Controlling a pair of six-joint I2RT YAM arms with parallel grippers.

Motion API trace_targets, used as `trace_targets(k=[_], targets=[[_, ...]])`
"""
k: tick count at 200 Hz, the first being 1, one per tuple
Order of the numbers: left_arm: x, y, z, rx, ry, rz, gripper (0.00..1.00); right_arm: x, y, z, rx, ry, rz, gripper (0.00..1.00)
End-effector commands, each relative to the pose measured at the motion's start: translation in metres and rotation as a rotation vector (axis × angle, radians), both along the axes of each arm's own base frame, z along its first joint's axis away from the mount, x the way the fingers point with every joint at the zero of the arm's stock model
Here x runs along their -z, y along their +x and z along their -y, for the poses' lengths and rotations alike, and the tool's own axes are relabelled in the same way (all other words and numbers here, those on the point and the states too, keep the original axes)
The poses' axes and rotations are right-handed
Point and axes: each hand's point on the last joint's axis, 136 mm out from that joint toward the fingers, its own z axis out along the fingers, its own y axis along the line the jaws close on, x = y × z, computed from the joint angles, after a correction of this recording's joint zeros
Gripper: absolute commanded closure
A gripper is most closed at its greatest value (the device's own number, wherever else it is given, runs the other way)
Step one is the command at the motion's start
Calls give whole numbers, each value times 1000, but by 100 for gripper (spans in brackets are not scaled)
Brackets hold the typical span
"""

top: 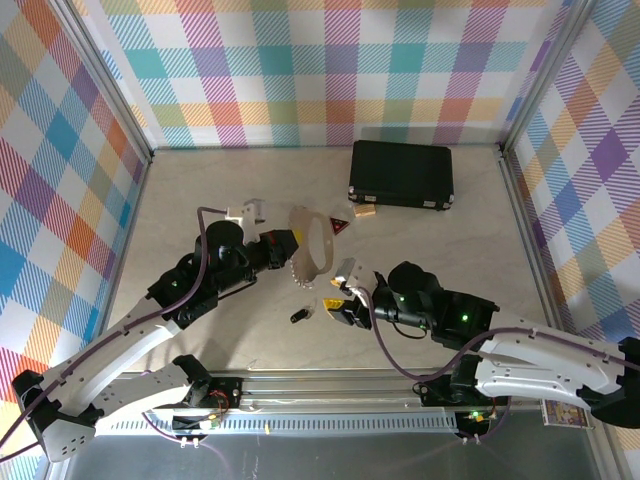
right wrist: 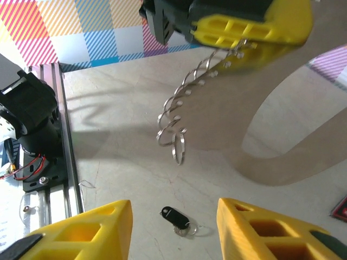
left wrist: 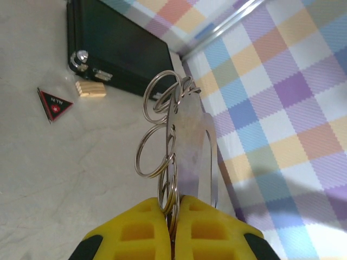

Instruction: Put the keys on the keyring

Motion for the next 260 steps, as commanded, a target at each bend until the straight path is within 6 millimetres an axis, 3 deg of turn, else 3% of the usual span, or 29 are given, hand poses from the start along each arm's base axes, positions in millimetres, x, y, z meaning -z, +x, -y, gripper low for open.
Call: trace_targets(k=[1, 124, 260], targets=[[-15, 9, -1, -65, -86, 34, 100, -9, 2, -7, 10, 68, 0, 59], [-21, 5, 9, -17, -146, 54, 100, -7, 11, -21, 27, 126, 13, 70], [-25, 0, 17, 11, -168, 58, 100, -4, 21, -22, 74, 116, 45, 71]])
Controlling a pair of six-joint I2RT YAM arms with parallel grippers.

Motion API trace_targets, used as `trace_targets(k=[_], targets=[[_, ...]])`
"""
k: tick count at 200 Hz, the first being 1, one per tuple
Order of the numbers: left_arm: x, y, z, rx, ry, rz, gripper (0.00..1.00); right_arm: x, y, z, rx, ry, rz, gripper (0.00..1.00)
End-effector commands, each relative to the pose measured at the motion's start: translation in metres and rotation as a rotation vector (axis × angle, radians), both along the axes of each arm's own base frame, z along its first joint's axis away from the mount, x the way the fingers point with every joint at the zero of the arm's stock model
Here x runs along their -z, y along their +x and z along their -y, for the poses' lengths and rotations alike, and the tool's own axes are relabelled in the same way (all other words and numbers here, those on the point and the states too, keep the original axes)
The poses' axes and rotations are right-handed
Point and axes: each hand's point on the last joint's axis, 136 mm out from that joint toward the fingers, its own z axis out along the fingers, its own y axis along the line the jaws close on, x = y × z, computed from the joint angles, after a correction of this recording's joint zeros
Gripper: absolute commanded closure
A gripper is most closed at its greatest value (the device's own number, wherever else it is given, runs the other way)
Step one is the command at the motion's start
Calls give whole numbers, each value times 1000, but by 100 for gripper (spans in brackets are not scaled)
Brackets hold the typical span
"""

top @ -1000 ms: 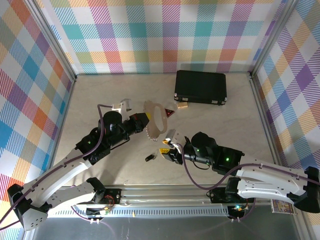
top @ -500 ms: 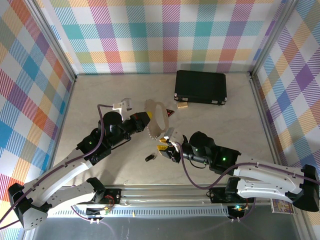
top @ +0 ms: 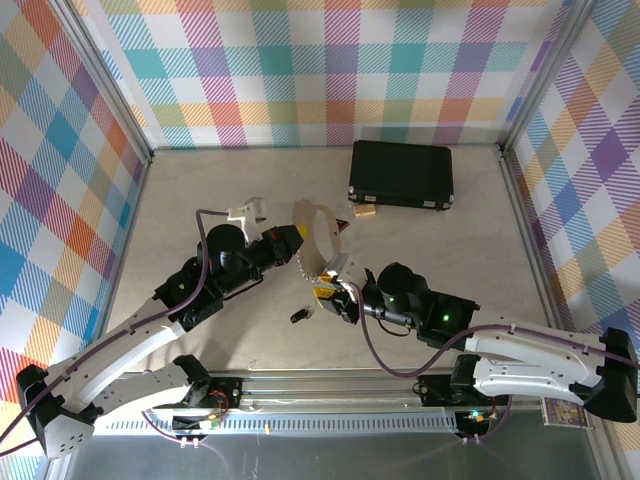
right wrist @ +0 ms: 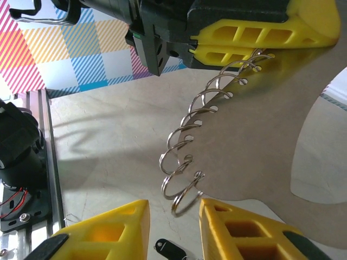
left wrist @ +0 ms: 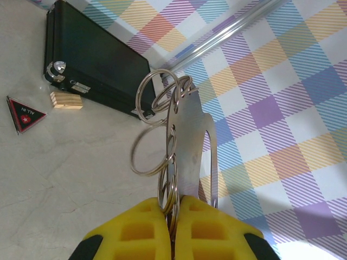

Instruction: Put the keys on the keyring

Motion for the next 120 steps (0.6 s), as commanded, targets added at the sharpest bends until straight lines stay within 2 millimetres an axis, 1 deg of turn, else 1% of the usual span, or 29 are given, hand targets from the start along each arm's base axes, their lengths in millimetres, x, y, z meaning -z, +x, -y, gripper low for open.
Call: trace_targets(k=[1, 82, 100, 120], targets=[[-14, -3, 6, 21, -53, 37, 100, -4, 4, -2, 22, 25, 21, 71], [-12, -5, 7, 32, -57, 31, 100, -5, 8, 0, 45, 19, 34, 86], [-14, -6, 6, 32, -60, 34, 100, -4, 9, 1, 47, 12, 39, 87], [-14, -6, 6, 30, -61, 38, 100, -4, 8, 2, 47, 10, 41, 86]])
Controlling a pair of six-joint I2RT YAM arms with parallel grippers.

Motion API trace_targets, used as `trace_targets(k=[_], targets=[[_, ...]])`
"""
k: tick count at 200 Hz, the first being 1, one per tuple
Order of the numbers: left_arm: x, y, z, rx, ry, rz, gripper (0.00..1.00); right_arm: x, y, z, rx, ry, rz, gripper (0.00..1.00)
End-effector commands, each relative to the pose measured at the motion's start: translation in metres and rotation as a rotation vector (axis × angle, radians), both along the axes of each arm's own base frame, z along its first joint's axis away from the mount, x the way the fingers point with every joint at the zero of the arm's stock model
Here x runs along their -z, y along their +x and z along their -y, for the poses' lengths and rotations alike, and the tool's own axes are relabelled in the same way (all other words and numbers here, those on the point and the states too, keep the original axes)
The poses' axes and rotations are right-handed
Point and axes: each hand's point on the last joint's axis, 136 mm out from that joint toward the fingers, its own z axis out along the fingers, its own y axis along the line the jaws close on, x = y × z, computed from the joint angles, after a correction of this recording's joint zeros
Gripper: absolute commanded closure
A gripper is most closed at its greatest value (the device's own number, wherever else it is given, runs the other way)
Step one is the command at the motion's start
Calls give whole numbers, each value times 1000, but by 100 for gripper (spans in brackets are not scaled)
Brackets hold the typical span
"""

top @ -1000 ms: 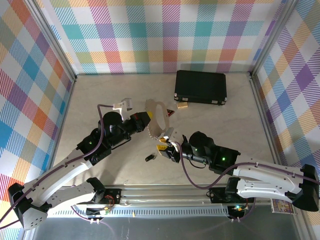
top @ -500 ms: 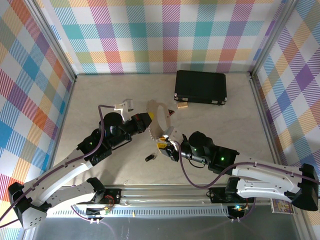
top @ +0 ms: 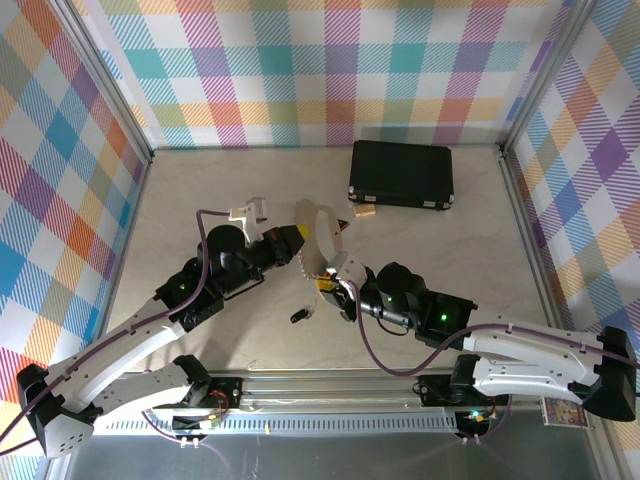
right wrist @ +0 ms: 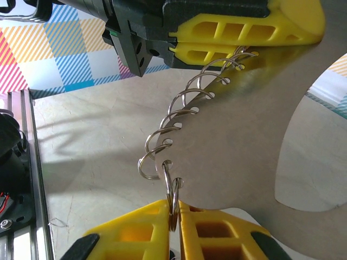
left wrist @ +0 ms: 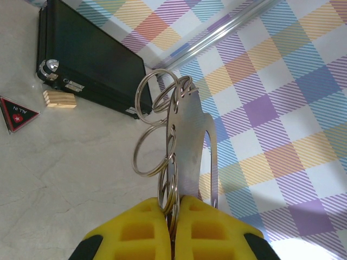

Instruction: Put the keys on the keyring

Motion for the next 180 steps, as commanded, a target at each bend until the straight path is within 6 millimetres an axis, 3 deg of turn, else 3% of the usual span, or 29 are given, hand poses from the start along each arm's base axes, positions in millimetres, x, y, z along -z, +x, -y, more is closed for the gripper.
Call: trace_targets(k=[1, 43, 124, 180], targets=[[-12, -5, 3, 19, -47, 34, 100, -6, 0, 1, 3, 19, 25, 86], [-13, -6, 3, 22, -43, 38, 100, -3, -5, 4, -22, 9, 23, 78], [-13, -7, 4, 26, -45, 37, 100, -6, -6, 4, -38, -9, 69, 85], [-14, -7, 4, 31, -47, 39, 100, -3, -9, 7, -47, -22, 68, 78]])
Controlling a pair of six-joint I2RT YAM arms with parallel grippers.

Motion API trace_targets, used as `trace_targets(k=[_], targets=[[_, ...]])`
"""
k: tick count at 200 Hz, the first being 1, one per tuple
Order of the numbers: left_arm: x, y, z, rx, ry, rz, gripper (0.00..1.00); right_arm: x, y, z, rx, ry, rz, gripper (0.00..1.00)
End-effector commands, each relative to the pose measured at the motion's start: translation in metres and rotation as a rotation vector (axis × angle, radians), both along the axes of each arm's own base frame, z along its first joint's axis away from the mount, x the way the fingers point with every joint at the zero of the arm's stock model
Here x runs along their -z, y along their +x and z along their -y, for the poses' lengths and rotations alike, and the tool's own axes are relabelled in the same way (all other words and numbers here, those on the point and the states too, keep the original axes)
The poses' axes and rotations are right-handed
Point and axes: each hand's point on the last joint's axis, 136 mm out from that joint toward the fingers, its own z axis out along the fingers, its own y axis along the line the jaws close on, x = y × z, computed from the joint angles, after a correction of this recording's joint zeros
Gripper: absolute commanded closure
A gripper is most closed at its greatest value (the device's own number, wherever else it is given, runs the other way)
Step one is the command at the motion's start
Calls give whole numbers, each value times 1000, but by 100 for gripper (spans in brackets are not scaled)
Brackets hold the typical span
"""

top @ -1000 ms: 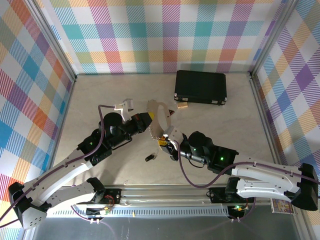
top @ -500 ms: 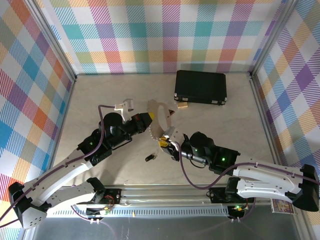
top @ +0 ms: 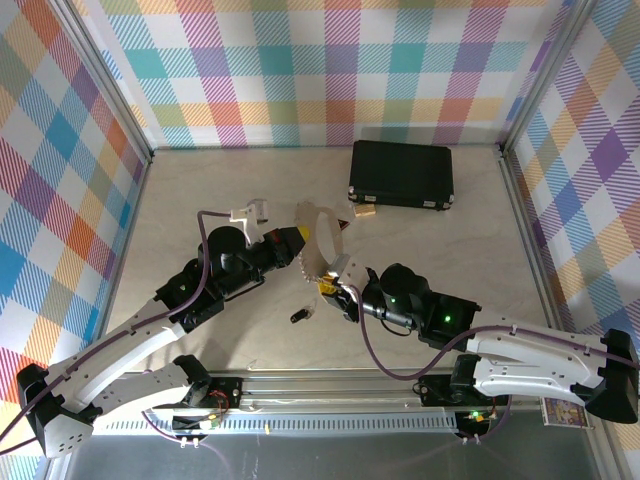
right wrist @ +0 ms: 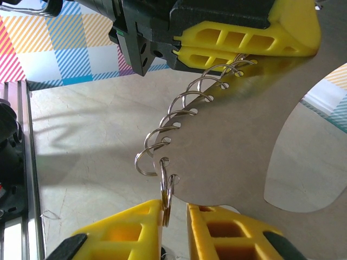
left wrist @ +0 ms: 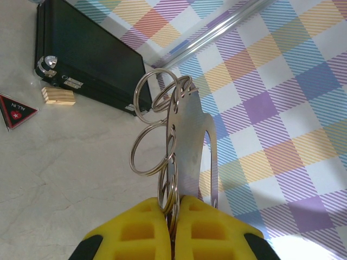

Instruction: Put the keys on the keyring

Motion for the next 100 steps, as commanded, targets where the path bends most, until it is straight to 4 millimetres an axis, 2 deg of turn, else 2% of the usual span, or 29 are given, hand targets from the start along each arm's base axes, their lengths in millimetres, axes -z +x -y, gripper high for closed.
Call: trace_targets(k=[1, 59, 100], targets=[[-15, -5, 3, 21, -47, 40, 100, -3, -6, 2, -30, 4, 17, 78], [-18, -6, 1, 18, -51, 45, 100, -2, -7, 6, -36, -15, 39, 81], [-17, -6, 3, 23, -54, 44, 100, -3, -5, 0, -34, -11, 41, 82]])
